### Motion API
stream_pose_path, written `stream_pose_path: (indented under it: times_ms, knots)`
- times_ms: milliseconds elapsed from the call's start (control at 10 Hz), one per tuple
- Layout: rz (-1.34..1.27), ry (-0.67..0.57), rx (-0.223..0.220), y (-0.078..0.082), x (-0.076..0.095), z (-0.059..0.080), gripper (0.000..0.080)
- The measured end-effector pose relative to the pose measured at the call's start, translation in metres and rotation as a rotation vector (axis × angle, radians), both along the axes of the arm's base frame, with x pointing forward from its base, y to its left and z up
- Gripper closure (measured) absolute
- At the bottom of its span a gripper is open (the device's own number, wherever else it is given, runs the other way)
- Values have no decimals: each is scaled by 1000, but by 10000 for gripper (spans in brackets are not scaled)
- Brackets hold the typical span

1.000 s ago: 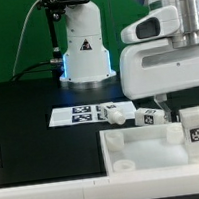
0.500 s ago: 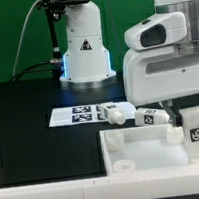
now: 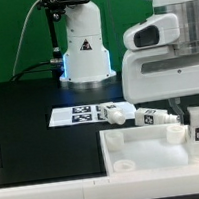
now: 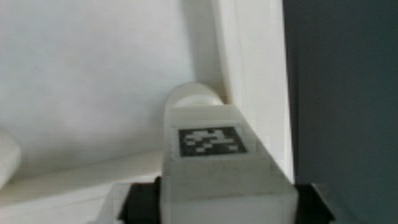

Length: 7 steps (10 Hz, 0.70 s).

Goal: Assemble one leg

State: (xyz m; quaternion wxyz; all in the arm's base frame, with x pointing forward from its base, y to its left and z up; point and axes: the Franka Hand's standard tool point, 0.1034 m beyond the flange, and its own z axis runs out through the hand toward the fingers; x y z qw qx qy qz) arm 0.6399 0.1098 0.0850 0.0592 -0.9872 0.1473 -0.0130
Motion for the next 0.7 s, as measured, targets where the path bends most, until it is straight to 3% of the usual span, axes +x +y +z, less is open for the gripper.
stream_pose_path:
  times_ms: [500,700]
  knots:
    - [-859,64,57,0,1,-3,505]
    - [-890,68,57,-1,1,-2,505]
